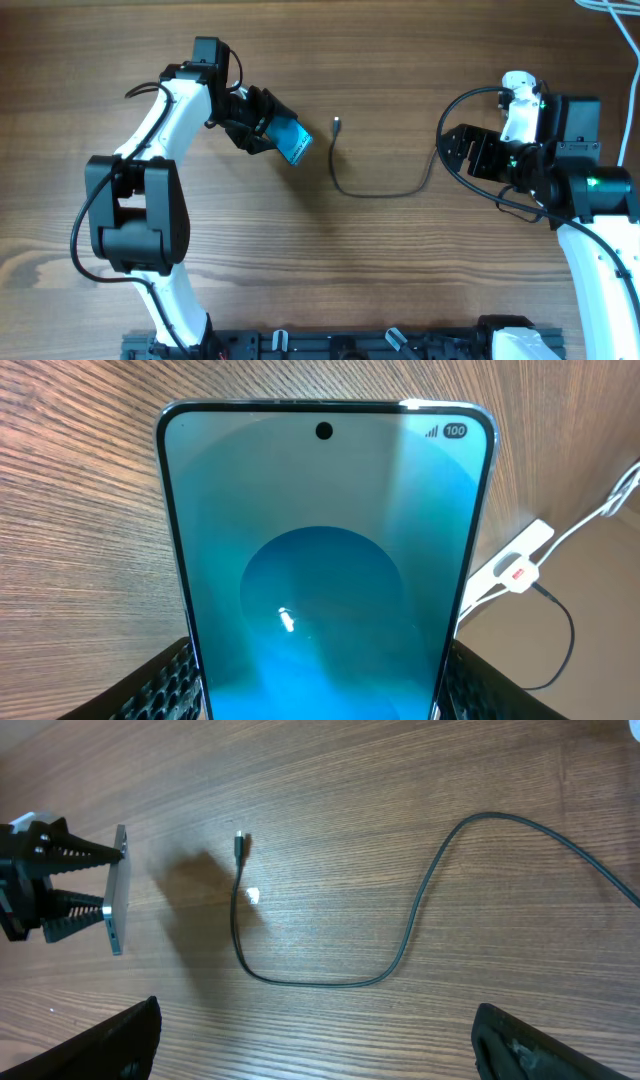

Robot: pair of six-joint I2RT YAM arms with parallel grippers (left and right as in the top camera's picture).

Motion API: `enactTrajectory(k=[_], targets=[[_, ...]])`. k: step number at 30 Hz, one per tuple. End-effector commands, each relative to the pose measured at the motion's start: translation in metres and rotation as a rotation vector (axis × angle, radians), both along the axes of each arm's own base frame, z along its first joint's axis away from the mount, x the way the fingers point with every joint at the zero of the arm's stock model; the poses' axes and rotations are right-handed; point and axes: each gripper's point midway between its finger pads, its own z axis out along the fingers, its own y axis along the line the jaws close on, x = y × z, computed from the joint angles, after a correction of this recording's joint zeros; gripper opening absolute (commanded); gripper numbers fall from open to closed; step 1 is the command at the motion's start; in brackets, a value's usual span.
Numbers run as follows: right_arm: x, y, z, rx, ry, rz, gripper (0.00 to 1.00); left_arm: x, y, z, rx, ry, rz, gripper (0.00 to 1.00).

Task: Plug charger to phone and switch on socket

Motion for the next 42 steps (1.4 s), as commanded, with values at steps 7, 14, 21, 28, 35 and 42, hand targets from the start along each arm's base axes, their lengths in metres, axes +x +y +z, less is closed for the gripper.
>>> enactTrajectory(k=[7,14,21,28,35,42], targets=[[0.004,0.001,0.007,0.003,-0.013,-0.001,1.00,0.011,0.015,0.010,0.116,-0.067,0.032,0.48],[0.004,0.001,0.007,0.003,-0.013,-0.002,1.00,0.009,0.045,-0.018,0.529,-0.108,0.021,0.49],[0.004,0.001,0.007,0.002,-0.013,-0.002,1.00,0.004,0.027,-0.019,0.718,-0.185,-0.071,0.49],[0.004,0.001,0.007,0.002,-0.013,-0.001,1.00,0.001,0.021,-0.022,0.824,-0.264,-0.231,0.49],[0.004,0.001,0.007,0.002,-0.014,-0.002,1.00,0.000,0.021,-0.022,0.832,-0.274,-0.287,0.49],[0.005,0.001,0.007,0.002,-0.018,-0.001,0.99,-0.001,0.021,-0.022,0.835,-0.278,-0.314,0.49]])
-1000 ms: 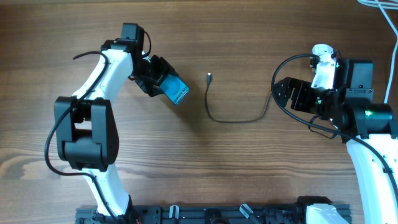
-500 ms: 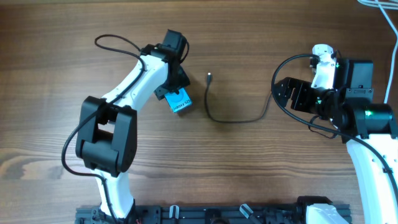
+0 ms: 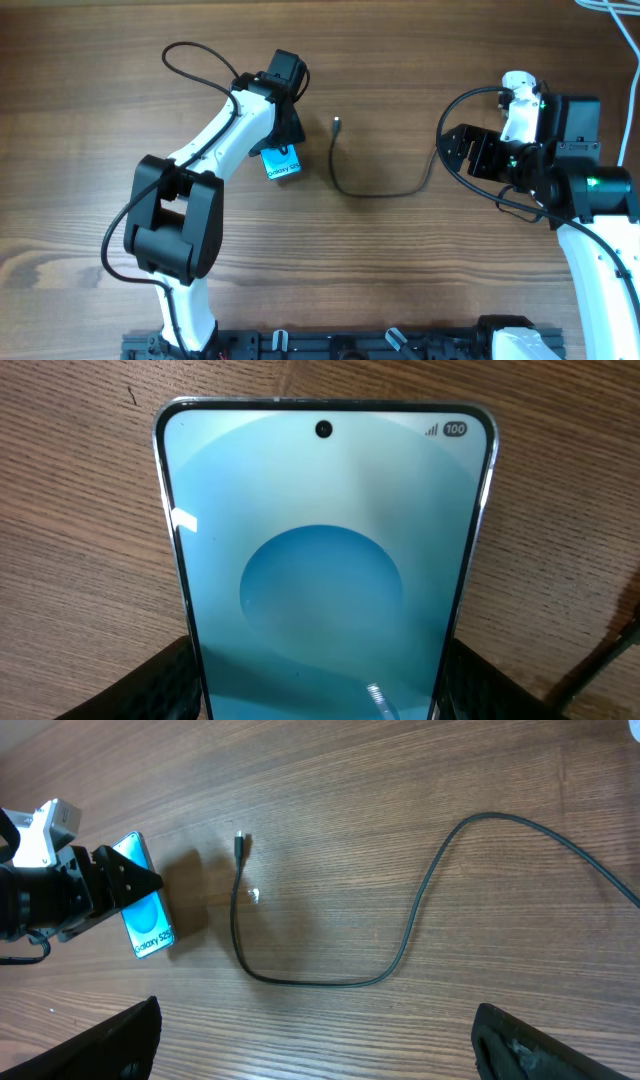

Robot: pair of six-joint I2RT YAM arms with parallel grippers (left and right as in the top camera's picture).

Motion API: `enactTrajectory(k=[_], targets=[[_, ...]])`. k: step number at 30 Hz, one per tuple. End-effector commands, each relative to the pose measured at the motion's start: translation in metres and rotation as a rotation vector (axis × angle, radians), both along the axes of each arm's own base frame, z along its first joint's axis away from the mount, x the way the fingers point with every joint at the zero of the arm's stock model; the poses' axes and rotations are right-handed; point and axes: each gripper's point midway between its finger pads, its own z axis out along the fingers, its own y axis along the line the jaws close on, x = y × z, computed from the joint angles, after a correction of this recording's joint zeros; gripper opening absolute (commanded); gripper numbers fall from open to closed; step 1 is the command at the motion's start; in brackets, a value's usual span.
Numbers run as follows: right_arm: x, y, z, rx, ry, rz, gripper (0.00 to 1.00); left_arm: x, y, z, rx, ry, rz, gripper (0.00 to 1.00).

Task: Plug charger to phone and switch on socket

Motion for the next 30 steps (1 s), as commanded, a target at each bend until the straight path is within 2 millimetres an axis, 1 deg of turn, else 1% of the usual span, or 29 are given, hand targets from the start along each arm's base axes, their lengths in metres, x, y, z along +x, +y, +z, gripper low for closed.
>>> enactTrajectory(k=[1,10,30], targets=[[0.0046,0.0013,0.0072,0.002,-0.017,-0.001,1.00,0.0010,0.0018,0.0129,0.014,-0.031,-0.023,0.49],[0.0052,0.0013,0.0076,0.002,-0.020,-0.002,1.00,-0.0026,0.0021,0.0120,0.025,-0.010,-0.075,0.48],[0.0051,0.0013,0.0076,-0.002,-0.022,0.004,1.00,-0.0052,0.0030,0.0116,0.028,0.000,-0.075,0.48]])
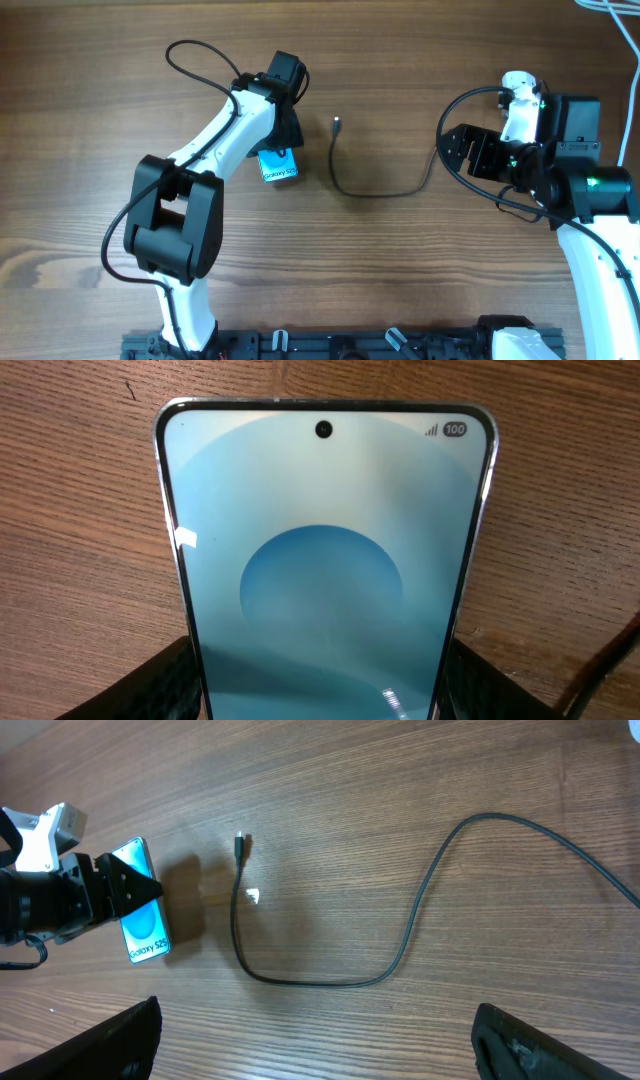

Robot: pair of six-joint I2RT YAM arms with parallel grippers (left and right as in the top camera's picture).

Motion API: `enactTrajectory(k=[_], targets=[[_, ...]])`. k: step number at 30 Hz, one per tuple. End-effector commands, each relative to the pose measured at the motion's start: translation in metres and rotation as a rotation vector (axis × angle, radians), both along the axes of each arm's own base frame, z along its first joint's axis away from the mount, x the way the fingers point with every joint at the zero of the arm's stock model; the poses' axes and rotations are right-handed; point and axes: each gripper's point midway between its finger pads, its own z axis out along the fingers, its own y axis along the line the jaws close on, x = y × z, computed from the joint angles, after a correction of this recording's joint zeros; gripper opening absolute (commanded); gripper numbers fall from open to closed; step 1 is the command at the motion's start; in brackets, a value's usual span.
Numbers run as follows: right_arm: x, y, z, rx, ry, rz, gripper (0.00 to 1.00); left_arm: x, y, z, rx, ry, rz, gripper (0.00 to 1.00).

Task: Plug charger to phone and switch on socket

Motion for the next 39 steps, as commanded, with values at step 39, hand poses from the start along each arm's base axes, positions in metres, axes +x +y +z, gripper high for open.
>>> enactTrajectory(k=[39], targets=[[0.005,0.001,0.008,-0.002,-0.022,0.004,1.00,0.007,-0.007,-0.012,0.021,0.013,-0.244,0.45]])
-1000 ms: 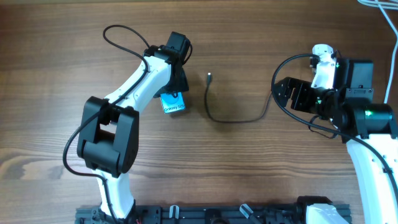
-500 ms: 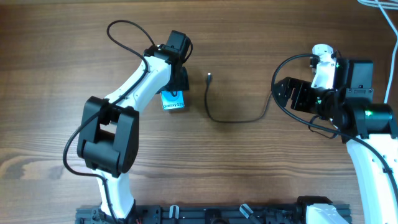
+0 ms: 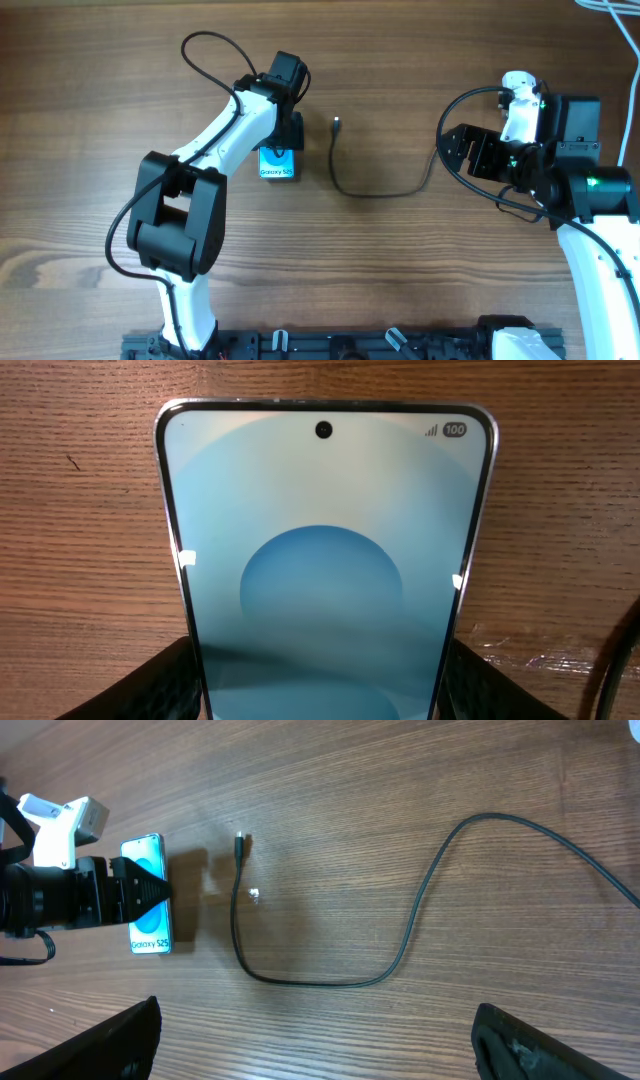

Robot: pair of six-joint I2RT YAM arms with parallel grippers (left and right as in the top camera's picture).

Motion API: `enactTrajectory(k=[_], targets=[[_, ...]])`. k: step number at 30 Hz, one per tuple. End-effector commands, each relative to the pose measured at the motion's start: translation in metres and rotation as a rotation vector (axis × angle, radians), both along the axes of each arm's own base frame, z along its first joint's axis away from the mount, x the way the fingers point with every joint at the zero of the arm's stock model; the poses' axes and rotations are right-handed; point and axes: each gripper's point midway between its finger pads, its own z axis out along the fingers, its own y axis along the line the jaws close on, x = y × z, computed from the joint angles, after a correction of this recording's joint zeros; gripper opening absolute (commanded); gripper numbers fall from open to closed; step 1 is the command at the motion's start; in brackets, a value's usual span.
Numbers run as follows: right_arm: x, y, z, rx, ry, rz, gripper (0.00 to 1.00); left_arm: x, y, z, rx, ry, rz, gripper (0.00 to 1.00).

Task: Plug charger to phone and switch on socket

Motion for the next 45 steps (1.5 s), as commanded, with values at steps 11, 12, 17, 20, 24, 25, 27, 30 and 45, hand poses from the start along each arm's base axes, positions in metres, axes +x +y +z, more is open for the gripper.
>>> enactTrajectory(k=[11,12,17,20,24,25,27,30,45], targets=[[0.005,0.001,0.007,-0.002,-0.021,0.004,1.00,0.003,0.000,0.013,-0.009,-0.005,-0.011,0.45],[0.005,0.001,0.008,-0.002,-0.022,0.004,1.00,0.005,0.000,0.021,-0.015,-0.015,-0.007,0.45],[0.005,0.001,0.008,-0.003,-0.022,0.004,1.00,0.018,-0.001,0.076,-0.142,-0.101,0.090,0.46],[0.005,0.001,0.007,-0.003,-0.021,0.004,1.00,0.017,0.001,0.095,-0.266,-0.106,0.174,0.46],[0.005,0.001,0.007,-0.002,-0.021,0.004,0.99,0.015,0.007,0.096,-0.343,-0.064,0.215,0.45],[0.005,0.001,0.007,-0.002,-0.019,0.004,0.99,0.012,0.006,0.096,-0.370,-0.045,0.218,0.45],[0.004,0.001,0.007,-0.002,-0.018,0.004,1.00,0.007,0.007,0.097,-0.423,-0.003,0.284,0.46],[0.004,0.001,0.007,-0.002,-0.017,0.004,1.00,0.002,0.007,0.099,-0.508,0.055,0.362,0.46],[0.004,0.001,0.007,-0.002,-0.016,0.004,1.00,-0.008,-0.029,0.163,-1.122,0.296,0.388,0.42]])
